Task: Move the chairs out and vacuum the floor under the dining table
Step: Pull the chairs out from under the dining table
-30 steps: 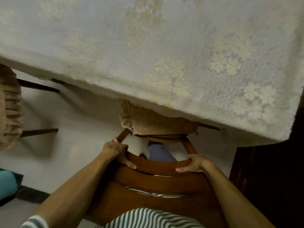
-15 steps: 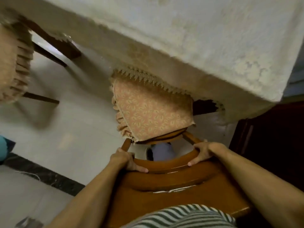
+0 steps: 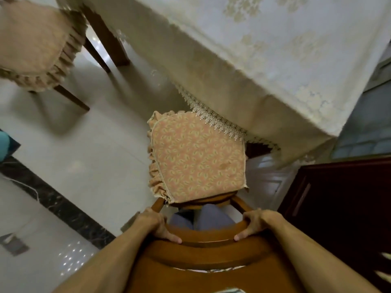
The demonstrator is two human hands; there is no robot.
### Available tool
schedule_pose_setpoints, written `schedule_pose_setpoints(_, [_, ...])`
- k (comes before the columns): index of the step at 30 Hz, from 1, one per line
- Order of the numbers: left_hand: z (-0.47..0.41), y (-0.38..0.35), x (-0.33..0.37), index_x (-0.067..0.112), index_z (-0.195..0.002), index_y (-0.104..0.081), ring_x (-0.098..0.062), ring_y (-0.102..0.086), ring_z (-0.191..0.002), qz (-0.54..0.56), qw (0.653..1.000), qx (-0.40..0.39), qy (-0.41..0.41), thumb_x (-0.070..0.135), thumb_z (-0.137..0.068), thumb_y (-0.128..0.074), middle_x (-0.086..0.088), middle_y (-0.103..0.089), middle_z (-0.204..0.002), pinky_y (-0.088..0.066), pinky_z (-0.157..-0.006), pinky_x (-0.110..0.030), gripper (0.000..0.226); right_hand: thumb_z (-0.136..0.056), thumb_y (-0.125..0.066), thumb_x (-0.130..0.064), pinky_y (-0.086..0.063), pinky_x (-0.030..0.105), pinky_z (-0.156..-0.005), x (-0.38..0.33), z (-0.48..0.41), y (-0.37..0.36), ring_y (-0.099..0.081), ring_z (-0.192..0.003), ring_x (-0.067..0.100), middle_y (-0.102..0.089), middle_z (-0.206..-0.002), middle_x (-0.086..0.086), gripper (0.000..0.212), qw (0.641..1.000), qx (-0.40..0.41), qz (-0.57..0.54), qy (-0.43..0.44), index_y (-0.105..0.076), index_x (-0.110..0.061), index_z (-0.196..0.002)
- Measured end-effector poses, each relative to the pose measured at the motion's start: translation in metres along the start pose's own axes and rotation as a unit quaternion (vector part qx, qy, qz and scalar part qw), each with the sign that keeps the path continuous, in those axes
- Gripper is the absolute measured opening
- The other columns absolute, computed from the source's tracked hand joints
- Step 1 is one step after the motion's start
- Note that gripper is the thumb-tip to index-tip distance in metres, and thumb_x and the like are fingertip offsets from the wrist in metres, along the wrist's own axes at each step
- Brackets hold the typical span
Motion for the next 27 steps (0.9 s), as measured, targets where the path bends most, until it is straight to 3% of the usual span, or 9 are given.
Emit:
schedule_pose_setpoints(5, [-0.001,-0.027,0.016,0.031,-0.151,-0.03,-0.038,-0.03,-0.14,0.016,1.0,-0.004,0.001,0.095,-0.054,-0.055,-0.02,-0.019,-0.154,-0.033,-0.113,-0.05,0.119,-0.062,-0.066,-0.083,-0.028,0.046,-0.116,0.013,-0.011,-0.018,-0.029,-0.145,0.028,-0.026,-0.16,0.002,0.114,1.0,-0.016,0.009,-0.003,-0.025,-0.029,-0.154])
schedule_pose_setpoints(11, [-0.005,-0.052,0.053,0.034,-0.155,-0.016,-0.041,-0.031,-0.14,0.024,1.0,-0.007,0.013,0.093,-0.056,-0.055,-0.022,-0.015,-0.155,-0.033,-0.113,-0.048,0.122,-0.048,-0.067,-0.089,-0.03,0.049,-0.116,0.049,-0.028,-0.039,-0.031,-0.143,0.028,-0.026,-0.159,0.002,0.124,0.998,-0.061,0.008,0.004,-0.028,-0.032,-0.151])
schedule_pose_setpoints(17, [-0.011,-0.069,0.095,0.035,-0.155,-0.016,-0.039,-0.03,-0.141,0.025,0.999,-0.023,0.01,0.094,-0.058,-0.052,-0.023,-0.014,-0.155,-0.034,-0.111,-0.048,0.119,-0.06,-0.068,-0.082,-0.029,0.047,-0.116,0.084,-0.045,-0.043,-0.031,-0.143,0.028,-0.027,-0.159,0.001,0.115,0.997,-0.074,0.014,0.007,-0.027,-0.028,-0.153])
schedule_pose_setpoints(21, [-0.013,-0.081,0.108,0.035,-0.155,-0.016,-0.039,-0.031,-0.14,0.025,0.999,-0.028,0.016,0.092,-0.059,-0.054,-0.021,-0.014,-0.156,-0.034,-0.112,-0.049,0.118,-0.057,-0.069,-0.083,-0.032,0.048,-0.115,0.095,-0.054,-0.057,-0.034,-0.141,0.029,-0.03,-0.157,0.003,0.114,0.997,-0.071,0.015,0.007,-0.032,-0.028,-0.149])
schedule_pose_setpoints(27, [-0.016,-0.101,0.114,0.035,-0.155,-0.013,-0.039,-0.028,-0.142,0.024,0.999,-0.031,0.02,0.091,-0.063,-0.052,-0.021,-0.011,-0.156,-0.034,-0.113,-0.048,0.115,-0.056,-0.069,-0.083,-0.032,0.049,-0.114,0.1,-0.063,-0.074,-0.03,-0.143,0.032,-0.023,-0.158,0.007,0.119,0.998,-0.061,0.029,0.004,-0.025,-0.03,-0.153])
Point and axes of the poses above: each hand's wrist, its own z-axis away from the middle knuckle, its own y-axis out of the back of the hand, x = y × z, the point moved 2 cm from there along -z, towards the middle knuckle
